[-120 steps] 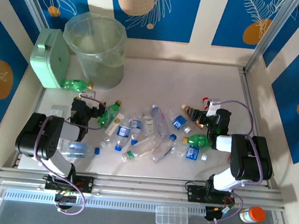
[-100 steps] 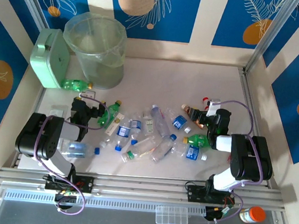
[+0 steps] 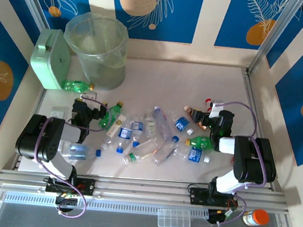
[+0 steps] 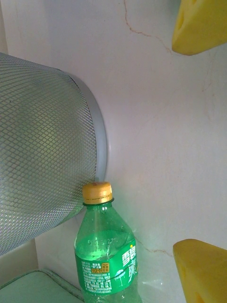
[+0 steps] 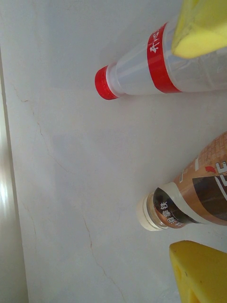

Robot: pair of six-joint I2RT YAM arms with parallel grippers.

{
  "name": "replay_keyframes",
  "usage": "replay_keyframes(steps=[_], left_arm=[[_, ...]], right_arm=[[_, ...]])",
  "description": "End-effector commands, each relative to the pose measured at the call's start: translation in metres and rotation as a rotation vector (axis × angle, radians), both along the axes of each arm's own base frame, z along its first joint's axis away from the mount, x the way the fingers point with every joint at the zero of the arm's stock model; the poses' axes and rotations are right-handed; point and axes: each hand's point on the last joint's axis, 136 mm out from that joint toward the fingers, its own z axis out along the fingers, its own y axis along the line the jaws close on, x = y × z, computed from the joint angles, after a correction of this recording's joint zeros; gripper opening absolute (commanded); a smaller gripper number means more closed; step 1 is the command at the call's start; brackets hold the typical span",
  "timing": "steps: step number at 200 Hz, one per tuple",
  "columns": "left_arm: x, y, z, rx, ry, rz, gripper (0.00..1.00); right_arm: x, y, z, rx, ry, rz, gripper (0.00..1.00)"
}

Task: Put the plastic bottles in the bin

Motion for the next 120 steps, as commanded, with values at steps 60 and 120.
replay_keyframes(steps=[60,120], left_arm=[[0.003,-0.001,0.009,0.011,-0.022,-0.024,0.99],[-0.003,0.004,0.027,0.017,-0.072,0.006,0.99]], right_arm=[[0.006,-0.001,0.010,-0.001,-0.027,-0.004,0.99],[0.006,0.004,0.015,0.001,-0.024,0.028,0.99]])
